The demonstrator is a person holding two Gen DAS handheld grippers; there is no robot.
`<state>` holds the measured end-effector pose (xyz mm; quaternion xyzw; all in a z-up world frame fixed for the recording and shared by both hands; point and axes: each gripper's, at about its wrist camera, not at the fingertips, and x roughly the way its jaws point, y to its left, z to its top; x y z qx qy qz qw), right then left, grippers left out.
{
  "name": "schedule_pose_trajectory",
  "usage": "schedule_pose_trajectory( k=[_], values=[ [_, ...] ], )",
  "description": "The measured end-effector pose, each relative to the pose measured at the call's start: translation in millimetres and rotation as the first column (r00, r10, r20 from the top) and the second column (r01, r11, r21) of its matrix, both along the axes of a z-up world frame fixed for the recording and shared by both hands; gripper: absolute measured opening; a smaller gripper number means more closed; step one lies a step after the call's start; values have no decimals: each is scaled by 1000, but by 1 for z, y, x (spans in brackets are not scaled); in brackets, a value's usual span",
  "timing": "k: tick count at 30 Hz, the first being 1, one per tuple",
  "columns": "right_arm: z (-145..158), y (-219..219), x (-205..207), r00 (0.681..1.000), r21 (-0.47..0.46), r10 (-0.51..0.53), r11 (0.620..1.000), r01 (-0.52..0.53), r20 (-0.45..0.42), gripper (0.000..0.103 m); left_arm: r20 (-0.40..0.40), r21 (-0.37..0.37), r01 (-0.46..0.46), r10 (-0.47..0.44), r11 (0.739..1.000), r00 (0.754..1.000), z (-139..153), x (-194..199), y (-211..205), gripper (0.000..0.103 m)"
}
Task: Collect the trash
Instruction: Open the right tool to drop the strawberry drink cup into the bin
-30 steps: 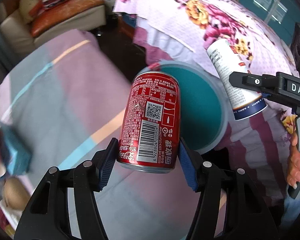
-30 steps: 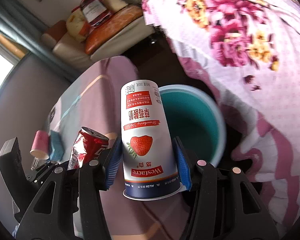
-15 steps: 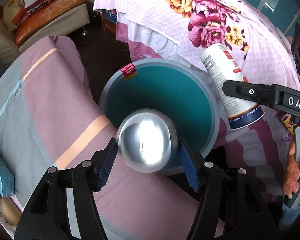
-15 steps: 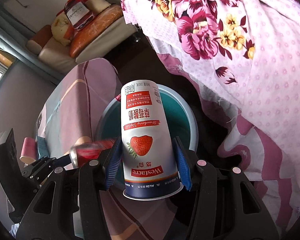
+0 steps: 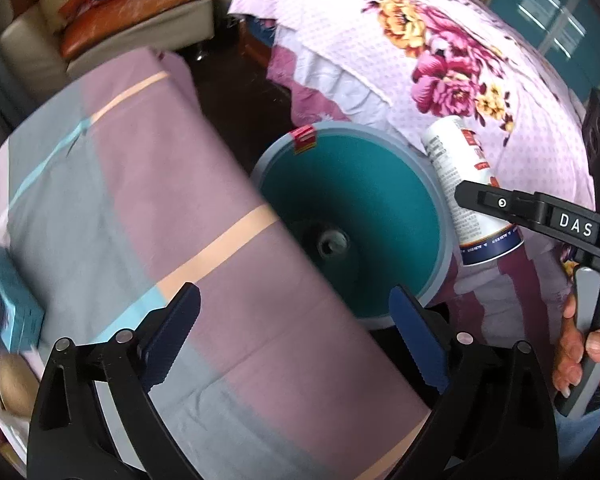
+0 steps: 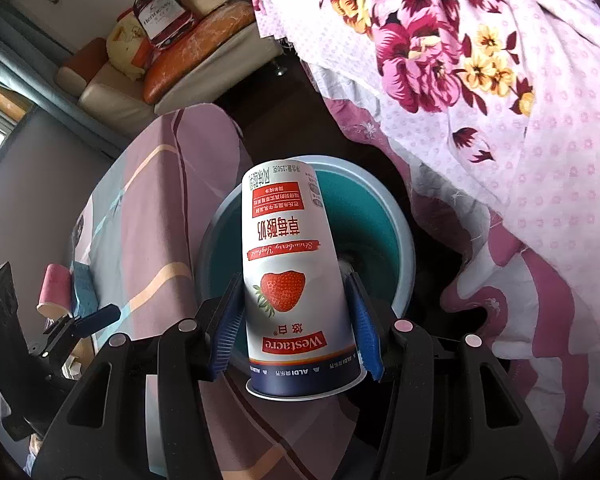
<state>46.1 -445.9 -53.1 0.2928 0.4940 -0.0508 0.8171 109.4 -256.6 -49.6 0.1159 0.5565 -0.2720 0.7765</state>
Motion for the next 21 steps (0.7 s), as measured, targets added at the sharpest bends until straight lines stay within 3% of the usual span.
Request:
schedule_pose_trajectory(
  k=[8,13,16,21],
  values=[
    [-3,20,8,999,-14,34,999,-34,-30,49,-59,-26,-92,91,995,994,1,-3,42,99],
    [-2,33,13,997,-19,55,998,-56,-49,51,-19,-94,-122,120,988,993,9,-9,71,99],
    [1,41,13,997,-19,64,998,-65,-53,62,-12,-132,-136,136,982,991,16,-10,86,99],
    [15,60,15,995,-49,92,994,-94,-47,70,-38,-187,-141,136,972,990,23,-15,108,99]
  ],
)
